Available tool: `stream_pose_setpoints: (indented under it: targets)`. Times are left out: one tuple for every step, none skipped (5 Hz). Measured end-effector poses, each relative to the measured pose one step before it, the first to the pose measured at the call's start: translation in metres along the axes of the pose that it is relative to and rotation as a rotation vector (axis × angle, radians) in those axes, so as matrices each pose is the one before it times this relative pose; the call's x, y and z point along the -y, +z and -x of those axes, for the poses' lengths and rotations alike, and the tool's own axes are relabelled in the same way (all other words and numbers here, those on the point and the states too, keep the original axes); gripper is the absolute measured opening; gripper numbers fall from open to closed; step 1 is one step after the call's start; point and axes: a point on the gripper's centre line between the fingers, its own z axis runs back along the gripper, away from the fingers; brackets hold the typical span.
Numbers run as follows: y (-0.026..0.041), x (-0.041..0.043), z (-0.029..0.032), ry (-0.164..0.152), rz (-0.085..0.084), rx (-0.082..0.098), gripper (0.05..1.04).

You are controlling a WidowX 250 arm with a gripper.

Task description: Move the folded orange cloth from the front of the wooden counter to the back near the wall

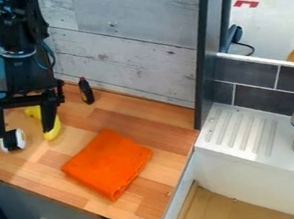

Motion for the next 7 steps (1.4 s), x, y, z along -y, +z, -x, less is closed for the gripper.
stream_pose_setpoints:
  targets:
    - [-0.00883, 0.00075, 0.00241, -0.0068, -0.0116, -0.0210, 1.001]
    - [-0.02354, 0.01442, 0.01050, -0.0791, -0.0178, 0.0084, 1.001]
    - [-0.01825, 0.02953, 0.00629, -0.0647, 0.0005, 0.0046, 1.001]
    - [-0.00385, 0.01421, 0.00363, -0.0639, 0.0734, 0.0122, 1.001]
    - [-0.00982, 0.01611, 0.00250, -0.0910, 0.1188, 0.0462, 1.001]
    - [-0.00104, 0.00929, -0.00682, -0.0379, 0.0611, 0.0543, 1.001]
    - [-0.00181, 0.00230, -0.00715, -0.0330, 0.0192, 0.0616, 1.001]
